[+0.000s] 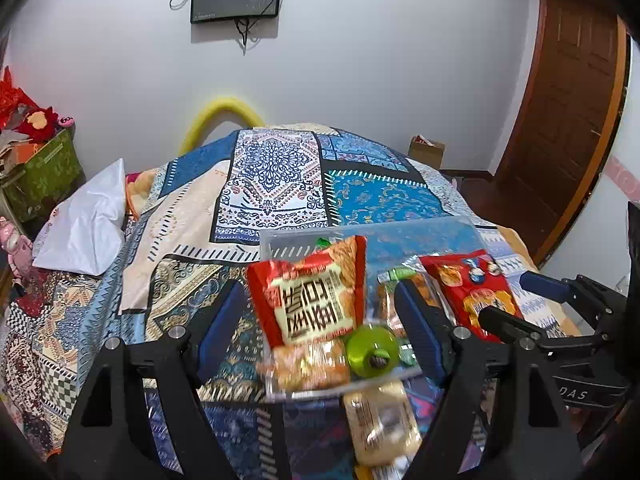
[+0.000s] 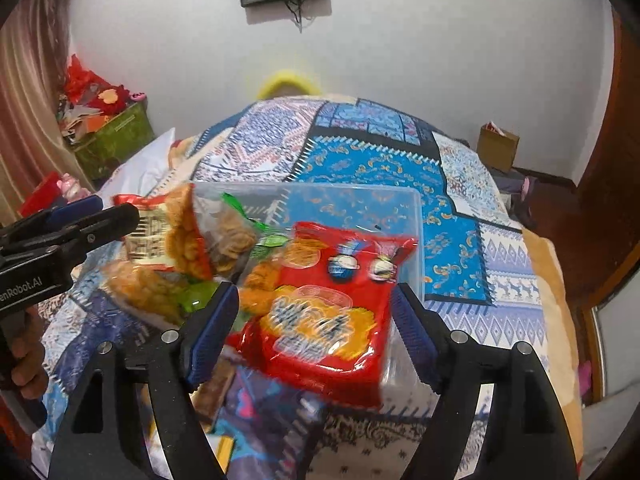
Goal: Organize snacks
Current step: 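Drop both red bags into the clear box and open both grippers, then grasp the barcoded biscuit pack with the left gripper while the right grasps the white printed bag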
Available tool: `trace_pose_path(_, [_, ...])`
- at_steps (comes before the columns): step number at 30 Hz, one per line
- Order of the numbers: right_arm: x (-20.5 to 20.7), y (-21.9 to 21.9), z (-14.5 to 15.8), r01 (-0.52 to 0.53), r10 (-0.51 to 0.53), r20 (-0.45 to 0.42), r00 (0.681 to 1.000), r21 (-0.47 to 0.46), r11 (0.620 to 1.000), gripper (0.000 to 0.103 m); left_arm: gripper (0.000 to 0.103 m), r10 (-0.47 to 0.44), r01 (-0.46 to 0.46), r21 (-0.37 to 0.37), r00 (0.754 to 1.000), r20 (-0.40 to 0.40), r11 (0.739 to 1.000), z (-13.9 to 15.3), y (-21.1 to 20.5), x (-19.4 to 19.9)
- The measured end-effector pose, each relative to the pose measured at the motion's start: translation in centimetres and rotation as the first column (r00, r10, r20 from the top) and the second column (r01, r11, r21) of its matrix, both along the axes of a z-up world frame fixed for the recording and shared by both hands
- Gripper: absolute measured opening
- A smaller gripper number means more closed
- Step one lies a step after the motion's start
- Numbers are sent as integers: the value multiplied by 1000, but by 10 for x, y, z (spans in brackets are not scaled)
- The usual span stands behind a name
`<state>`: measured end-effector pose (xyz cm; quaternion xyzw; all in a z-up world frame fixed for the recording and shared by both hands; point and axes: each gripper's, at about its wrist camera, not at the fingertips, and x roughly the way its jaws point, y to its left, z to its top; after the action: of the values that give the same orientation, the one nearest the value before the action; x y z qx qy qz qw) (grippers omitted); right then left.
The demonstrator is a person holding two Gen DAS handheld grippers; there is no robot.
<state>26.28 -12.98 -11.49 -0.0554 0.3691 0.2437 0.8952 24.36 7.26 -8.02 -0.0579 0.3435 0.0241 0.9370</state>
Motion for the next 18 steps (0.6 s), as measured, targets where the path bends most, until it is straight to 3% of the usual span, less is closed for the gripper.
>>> trace_pose_path(4, [-26,2,10,-13,13,44,999,-11,1000,85,77,-13,12,17,1000,5,1000,3,-3,-27])
trace_pose_path(9, [-56,8,5,-57,58,32,998,-17,998,85,79,-22,22,11,999,-23,1000,-7,-2,-61])
trace_pose_path(15, [-82,23,-26,-114,114,-74,991,0,993,85,79,-25,26,14,996,-91,1000,-34,4,-99])
trace_pose_path(18, [-87,35,-48,-118,113,-124,986,-37,992,85,79,-14,14,3,993,-121,1000,-48,9,-114])
